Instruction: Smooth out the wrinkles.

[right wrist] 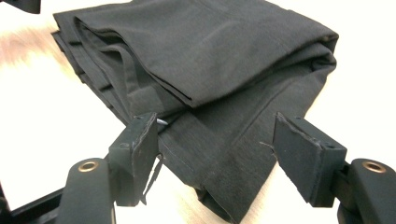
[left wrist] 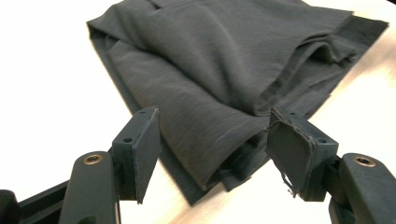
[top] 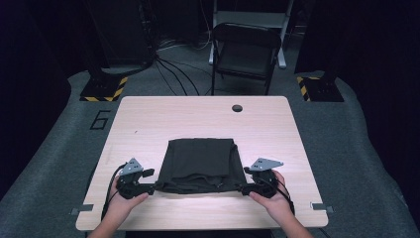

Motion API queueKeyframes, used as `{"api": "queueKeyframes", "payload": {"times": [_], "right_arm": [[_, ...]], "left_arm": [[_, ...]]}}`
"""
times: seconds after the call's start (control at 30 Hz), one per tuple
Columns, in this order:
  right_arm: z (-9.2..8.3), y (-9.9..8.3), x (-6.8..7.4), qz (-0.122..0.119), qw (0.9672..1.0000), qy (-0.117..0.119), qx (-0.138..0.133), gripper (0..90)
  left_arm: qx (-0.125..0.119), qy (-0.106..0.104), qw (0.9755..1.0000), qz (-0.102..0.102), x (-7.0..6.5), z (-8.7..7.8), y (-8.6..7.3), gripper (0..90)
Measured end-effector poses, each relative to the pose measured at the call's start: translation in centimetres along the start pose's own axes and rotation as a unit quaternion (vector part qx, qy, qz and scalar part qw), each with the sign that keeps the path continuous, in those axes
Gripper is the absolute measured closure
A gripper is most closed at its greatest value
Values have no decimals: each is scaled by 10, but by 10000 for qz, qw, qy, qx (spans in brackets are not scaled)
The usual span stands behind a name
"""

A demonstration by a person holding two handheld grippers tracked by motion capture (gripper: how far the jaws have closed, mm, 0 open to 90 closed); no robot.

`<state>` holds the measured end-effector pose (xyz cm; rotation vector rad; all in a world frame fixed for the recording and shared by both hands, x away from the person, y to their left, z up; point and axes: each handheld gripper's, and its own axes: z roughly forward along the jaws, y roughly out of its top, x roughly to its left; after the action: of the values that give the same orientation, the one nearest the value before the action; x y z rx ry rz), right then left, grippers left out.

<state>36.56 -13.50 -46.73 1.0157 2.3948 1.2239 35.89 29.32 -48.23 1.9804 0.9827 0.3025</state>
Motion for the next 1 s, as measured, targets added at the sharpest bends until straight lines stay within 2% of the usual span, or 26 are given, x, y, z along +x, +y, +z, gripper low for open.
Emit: {"api": "queueKeyframes", "payload": {"times": [0.03, 0.07, 0.2, 0.33, 0.43, 0.5, 0.53, 0.6, 0.7, 0.73, 0.83, 0.9, 1.0], "right_arm": [[1, -2, 0, 11, 10000, -5, 13, 310], [2, -3, 0, -16, 10000, -50, 2, 311], [5, -6, 1, -132, 9999, -64, 58, 313], [8, -8, 1, -154, 9999, -39, 61, 316], [9, -10, 0, -128, 9999, -45, 58, 319], [9, -10, 1, -57, 10000, -34, 69, 322], [10, -11, 0, -144, 9999, -59, 61, 324], [10, -13, -1, -116, 9999, -62, 87, 327], [11, -17, -4, -37, 9999, -67, 113, 331], [10, -18, -6, -55, 9999, -66, 127, 331], [9, -21, -8, 95, 9999, -42, 95, 331], [8, -22, -10, 142, 9998, -46, 109, 331], [7, -24, -11, 175, 9998, -76, 94, 331]], "left_arm": [[-38, 23, 9999, -118, 1, 1, -2, 350], [0, 26, 9999, -150, 4, 1, -4, 350], [-7, 177, 9997, -140, 11, 3, -7, 350], [5, 138, 9996, -256, 17, 3, -10, 351], [-67, 214, 9991, -353, 19, 5, -11, 351], [-23, 220, 9991, -366, 22, 4, -12, 351], [-15, 242, 9990, -369, 24, 4, -12, 351], [-34, 276, 9988, -406, 27, 5, -12, 351], [-124, 242, 9979, -592, 32, 5, -13, 351], [-158, 267, 9976, -612, 33, 6, -13, 351], [-151, 279, 9974, -646, 36, 6, -13, 351], [-86, 246, 9976, -640, 37, 6, -12, 351], [-114, 231, 9973, -693, 39, 8, -11, 351]]}}
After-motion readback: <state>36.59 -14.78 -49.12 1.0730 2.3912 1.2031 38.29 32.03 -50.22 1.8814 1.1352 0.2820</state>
